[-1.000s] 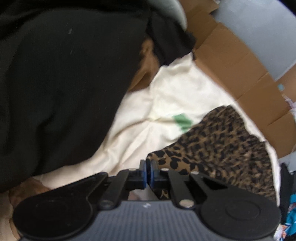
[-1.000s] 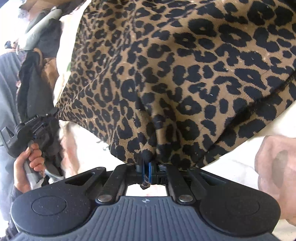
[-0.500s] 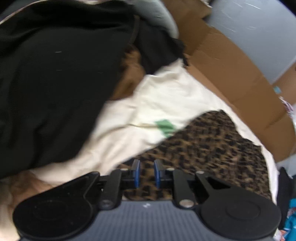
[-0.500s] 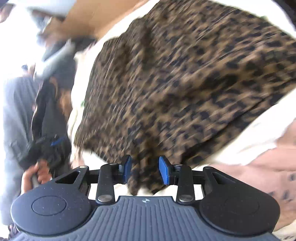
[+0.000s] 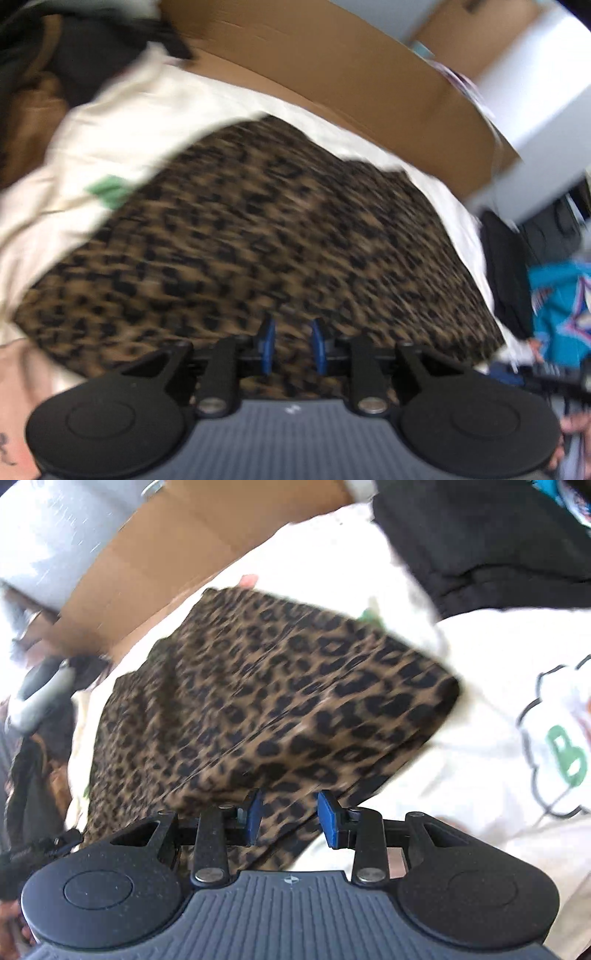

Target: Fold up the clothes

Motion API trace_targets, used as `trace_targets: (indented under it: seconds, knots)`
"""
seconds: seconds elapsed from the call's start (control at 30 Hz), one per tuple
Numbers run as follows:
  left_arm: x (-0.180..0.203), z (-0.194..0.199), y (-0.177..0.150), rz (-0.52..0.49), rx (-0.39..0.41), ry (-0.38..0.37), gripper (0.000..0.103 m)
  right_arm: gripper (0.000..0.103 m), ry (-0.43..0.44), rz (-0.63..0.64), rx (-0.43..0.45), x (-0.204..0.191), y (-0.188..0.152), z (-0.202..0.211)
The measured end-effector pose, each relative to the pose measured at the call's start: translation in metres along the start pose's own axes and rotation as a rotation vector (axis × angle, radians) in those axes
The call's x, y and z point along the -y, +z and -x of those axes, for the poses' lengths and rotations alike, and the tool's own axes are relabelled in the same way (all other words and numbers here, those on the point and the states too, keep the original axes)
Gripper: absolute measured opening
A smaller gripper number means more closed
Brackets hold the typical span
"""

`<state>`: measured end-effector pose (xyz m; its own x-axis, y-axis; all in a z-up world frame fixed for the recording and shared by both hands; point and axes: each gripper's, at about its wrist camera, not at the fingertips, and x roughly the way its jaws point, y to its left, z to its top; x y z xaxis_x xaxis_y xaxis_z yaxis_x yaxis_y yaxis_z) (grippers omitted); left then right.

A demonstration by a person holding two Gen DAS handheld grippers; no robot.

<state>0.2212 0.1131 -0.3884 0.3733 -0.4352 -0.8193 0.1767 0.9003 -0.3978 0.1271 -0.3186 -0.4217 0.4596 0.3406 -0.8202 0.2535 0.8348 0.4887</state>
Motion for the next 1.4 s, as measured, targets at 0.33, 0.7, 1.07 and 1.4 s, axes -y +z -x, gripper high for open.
trace_targets:
  seconds: [0.33, 0.7, 1.07, 1.4]
  knots:
    - [0.096, -0.046, -0.029, -0.259, -0.140, -0.124, 0.045, 0.047, -0.090, -0.005, 0.088, 0.043, 0.024, 0.007]
    - [0.138, -0.089, -0.061, -0.396, -0.257, -0.133, 0.046, 0.047, -0.061, -0.055, 0.138, 0.065, 0.043, -0.001]
    - [0.145, -0.105, -0.077, -0.504, -0.194, -0.110, 0.003, 0.002, -0.067, -0.106, 0.171, 0.078, 0.046, 0.000]
    - [0.150, -0.099, -0.086, -0.559, -0.201, -0.164, 0.000, 0.000, -0.134, -0.109, 0.187, 0.081, 0.046, 0.003]
